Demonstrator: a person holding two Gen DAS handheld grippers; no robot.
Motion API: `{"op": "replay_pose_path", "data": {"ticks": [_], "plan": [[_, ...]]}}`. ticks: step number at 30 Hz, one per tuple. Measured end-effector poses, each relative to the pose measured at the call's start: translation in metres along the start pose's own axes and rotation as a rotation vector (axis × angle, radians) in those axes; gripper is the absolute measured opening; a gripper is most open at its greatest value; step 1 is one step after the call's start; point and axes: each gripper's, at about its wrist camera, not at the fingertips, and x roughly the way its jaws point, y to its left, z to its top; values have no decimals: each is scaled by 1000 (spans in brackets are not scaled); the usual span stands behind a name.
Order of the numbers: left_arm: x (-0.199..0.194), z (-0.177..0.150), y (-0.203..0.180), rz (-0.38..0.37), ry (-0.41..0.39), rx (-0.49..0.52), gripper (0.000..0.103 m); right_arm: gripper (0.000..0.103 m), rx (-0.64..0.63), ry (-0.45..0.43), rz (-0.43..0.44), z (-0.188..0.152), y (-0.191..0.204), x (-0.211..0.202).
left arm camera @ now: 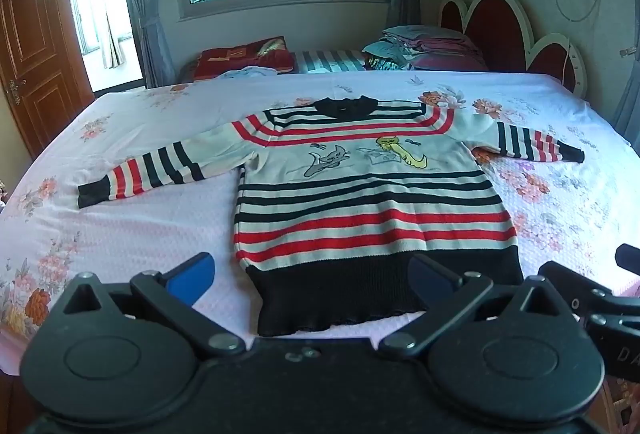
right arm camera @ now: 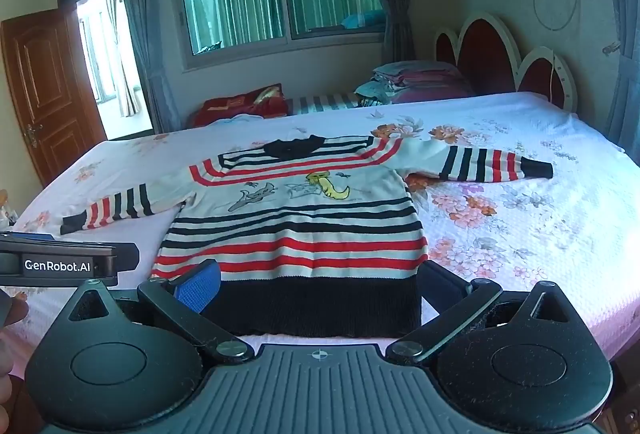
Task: Fold small clothes
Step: 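Move both grippers toward the striped sweater lying flat on the bed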
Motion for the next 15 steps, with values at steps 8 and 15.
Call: {"op": "replay_pose_path", "data": {"ticks": [8,15], "plan": [[0,0,1,2,1,1,103,103,4,0,0,0,-1,0],[0,0,1,2,-2,1,103,103,4,-2,1,-1,-2,-1]]}}
